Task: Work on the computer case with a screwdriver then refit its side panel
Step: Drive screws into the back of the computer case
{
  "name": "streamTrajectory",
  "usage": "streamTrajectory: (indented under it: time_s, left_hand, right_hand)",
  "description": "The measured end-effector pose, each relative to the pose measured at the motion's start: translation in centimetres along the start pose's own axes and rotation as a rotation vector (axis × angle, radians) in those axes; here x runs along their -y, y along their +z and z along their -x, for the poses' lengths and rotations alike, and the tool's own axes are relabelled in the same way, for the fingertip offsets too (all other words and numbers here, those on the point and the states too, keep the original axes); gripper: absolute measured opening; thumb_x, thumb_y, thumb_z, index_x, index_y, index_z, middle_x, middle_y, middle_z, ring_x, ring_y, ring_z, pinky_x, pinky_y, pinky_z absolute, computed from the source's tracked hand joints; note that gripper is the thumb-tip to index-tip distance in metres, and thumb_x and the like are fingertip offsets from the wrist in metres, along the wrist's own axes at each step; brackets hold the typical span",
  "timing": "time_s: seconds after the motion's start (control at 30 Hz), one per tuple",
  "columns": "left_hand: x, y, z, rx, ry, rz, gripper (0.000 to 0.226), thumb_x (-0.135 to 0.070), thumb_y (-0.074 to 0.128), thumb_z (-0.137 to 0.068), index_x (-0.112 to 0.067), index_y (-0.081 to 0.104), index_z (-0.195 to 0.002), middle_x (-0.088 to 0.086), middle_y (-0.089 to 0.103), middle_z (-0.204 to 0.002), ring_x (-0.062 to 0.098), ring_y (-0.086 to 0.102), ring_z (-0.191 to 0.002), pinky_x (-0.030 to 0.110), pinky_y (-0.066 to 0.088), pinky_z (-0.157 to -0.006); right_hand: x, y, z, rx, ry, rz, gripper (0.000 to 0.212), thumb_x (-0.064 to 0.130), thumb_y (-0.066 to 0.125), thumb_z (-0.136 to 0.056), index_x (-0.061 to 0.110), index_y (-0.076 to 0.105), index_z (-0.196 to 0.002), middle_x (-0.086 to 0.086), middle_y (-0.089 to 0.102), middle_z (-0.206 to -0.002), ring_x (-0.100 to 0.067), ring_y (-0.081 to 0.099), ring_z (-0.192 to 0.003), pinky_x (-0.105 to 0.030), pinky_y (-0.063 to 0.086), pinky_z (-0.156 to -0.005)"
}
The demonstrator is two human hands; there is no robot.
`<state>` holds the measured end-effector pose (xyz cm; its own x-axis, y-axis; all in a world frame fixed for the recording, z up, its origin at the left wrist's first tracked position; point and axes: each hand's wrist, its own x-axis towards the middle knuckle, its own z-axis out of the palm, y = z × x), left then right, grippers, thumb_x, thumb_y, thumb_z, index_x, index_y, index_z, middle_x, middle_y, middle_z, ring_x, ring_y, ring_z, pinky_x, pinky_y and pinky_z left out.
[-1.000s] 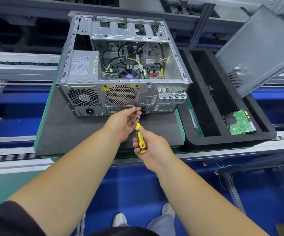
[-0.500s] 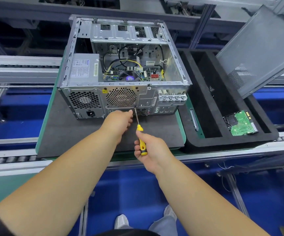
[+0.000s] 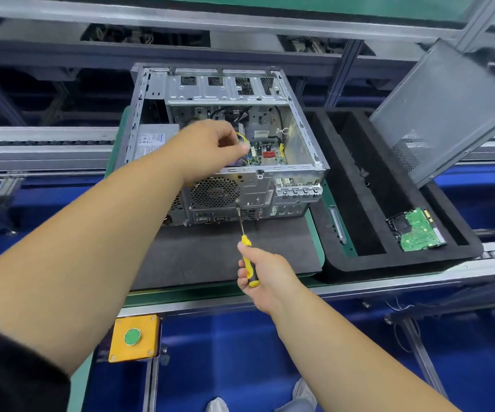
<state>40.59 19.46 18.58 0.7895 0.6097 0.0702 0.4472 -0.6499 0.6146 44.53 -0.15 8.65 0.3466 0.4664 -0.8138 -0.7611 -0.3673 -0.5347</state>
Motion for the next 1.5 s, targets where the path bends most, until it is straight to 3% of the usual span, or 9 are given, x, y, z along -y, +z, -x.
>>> streamTrajectory:
  time_s: [0.07,0.17,0.33,0.57,0.87,1.0,1.1,1.27,1.5]
  left_hand:
    - [0.4,0.5,-1.3,0.246,-0.039,-0.269,0.062,-0.080,0.043,-0.080,-0.029,0.060,-0.111,-0.005,0.064,-0.114,0.016,0.057,-0.100,0.035,0.046,-0.085]
    - [0.6,1.5,-2.3,0.535,-0.146,-0.451,0.109,-0.092,0.038,-0.065,-0.021,0.037,-0.149,0.002,0.036,-0.155,0.026,0.036,-0.139,0.043,0.029,-0.113]
    - [0.8,1.7,-3.5,0.577,-0.174,-0.493,0.110,-0.089,0.039,-0.070,-0.016,0.030,-0.151,0.003,0.030,-0.157,0.024,0.030,-0.143,0.041,0.024,-0.114]
    - [1.0,1.4,-3.8,0.624,-0.176,-0.463,0.139,-0.102,0.034,-0.041,-0.015,0.034,-0.150,0.001,0.031,-0.158,0.024,0.034,-0.141,0.044,0.028,-0.114]
    - [1.8,2.0,-4.4,0.623,-0.143,-0.526,0.114,-0.092,0.036,-0.067,-0.014,0.033,-0.150,0.001,0.027,-0.159,0.023,0.027,-0.145,0.045,0.024,-0.116]
    - [1.7,2.0,-4.4,0.617,-0.137,-0.526,0.114,-0.092,0.036,-0.067,-0.014,0.032,-0.151,0.002,0.027,-0.159,0.024,0.028,-0.144,0.045,0.025,-0.116]
    - [1.7,2.0,-4.4,0.618,-0.131,-0.536,0.112,-0.092,0.035,-0.069,-0.014,0.034,-0.150,0.003,0.028,-0.158,0.024,0.029,-0.144,0.045,0.025,-0.115]
    - [1.9,2.1,-4.4,0.593,-0.129,-0.536,0.111,-0.090,0.037,-0.070,-0.015,0.032,-0.151,0.001,0.026,-0.159,0.023,0.028,-0.144,0.043,0.025,-0.116]
    - [1.8,2.1,-4.5,0.598,-0.117,-0.542,0.111,-0.091,0.035,-0.070,-0.014,0.032,-0.151,0.002,0.027,-0.159,0.024,0.029,-0.144,0.043,0.025,-0.115]
  right_hand:
    - [0.0,0.1,0.0,-0.028,-0.013,0.027,0.019,0.023,0.071,-0.092,0.005,0.065,-0.088,-0.007,0.059,-0.073,-0.014,0.052,-0.053,-0.023,0.045,-0.049]
    - [0.1,0.4,-0.1,-0.056,-0.002,0.078,0.026,0.030,0.058,-0.100,0.009,0.064,-0.086,-0.003,0.061,-0.070,-0.013,0.051,-0.052,-0.022,0.043,-0.049]
    - [0.1,0.2,-0.7,-0.041,0.028,0.053,0.047,0.037,0.038,-0.107,0.008,0.070,-0.090,0.000,0.060,-0.061,-0.010,0.045,-0.047,-0.020,0.036,-0.045]
    - [-0.6,0.6,-0.3,-0.079,-0.023,0.018,0.023,0.027,0.074,-0.089,0.007,0.065,-0.083,-0.003,0.059,-0.062,-0.011,0.051,-0.046,-0.021,0.041,-0.045]
    - [-0.1,0.4,-1.2,-0.066,0.074,0.045,0.049,0.042,0.040,-0.105,0.008,0.069,-0.085,0.001,0.059,-0.056,-0.010,0.044,-0.044,-0.019,0.033,-0.039]
    - [-0.3,0.2,-1.4,-0.013,0.093,-0.053,0.044,0.046,0.059,-0.097,0.004,0.071,-0.090,-0.003,0.057,-0.060,-0.010,0.045,-0.043,-0.020,0.036,-0.038]
    - [-0.8,0.0,-1.5,-0.074,0.017,-0.030,0.027,0.031,0.079,-0.083,0.007,0.069,-0.091,-0.004,0.058,-0.065,-0.012,0.051,-0.050,-0.021,0.045,-0.045]
    - [-1.0,0.2,-1.8,-0.100,-0.005,0.113,0.036,0.041,0.059,-0.097,0.009,0.071,-0.086,0.004,0.061,-0.057,-0.008,0.049,-0.045,-0.019,0.040,-0.043]
    - [-0.4,-0.7,-1.3,0.156,0.135,-0.177,0.048,0.044,0.043,-0.103,0.002,0.067,-0.102,0.000,0.046,-0.054,-0.008,0.032,-0.040,-0.020,0.024,-0.035]
